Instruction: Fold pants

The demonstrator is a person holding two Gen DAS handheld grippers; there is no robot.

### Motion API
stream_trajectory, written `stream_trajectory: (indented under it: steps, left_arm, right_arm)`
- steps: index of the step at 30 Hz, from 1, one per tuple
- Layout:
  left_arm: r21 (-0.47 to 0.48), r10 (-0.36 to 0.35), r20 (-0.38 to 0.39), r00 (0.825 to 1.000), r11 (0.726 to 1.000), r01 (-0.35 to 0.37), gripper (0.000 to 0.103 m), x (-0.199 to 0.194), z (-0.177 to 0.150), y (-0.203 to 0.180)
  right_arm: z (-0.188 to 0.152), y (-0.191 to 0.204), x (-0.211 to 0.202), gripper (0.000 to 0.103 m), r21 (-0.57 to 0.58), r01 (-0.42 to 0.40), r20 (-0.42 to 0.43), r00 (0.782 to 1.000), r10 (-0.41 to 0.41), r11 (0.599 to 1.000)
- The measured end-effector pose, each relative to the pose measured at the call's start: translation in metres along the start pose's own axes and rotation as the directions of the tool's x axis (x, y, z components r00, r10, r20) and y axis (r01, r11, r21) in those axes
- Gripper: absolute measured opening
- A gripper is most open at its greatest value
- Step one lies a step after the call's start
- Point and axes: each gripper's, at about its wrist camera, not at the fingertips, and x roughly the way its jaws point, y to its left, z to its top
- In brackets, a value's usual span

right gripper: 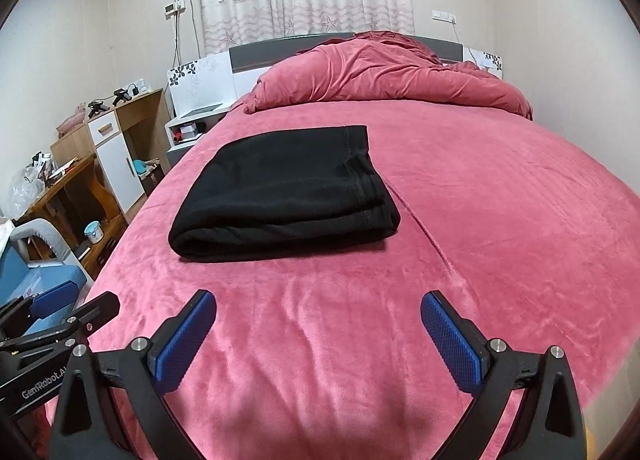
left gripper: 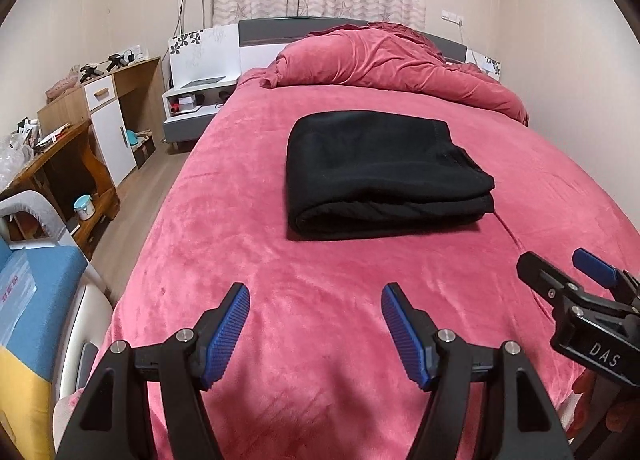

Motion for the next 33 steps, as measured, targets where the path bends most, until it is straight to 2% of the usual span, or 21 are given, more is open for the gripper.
stream_trajectory:
  steps: [33]
  left_arm:
    - [-0.019, 0.001, 0.002, 1.0, 1.0, -0.001, 0.07, -0.0057, -0.0015, -0.0044]
  right_arm:
    - [-0.006, 0.0057, -0.0023, 0.103, 0.002, -0.006, -0.017, 1.0, 0.006, 1.0]
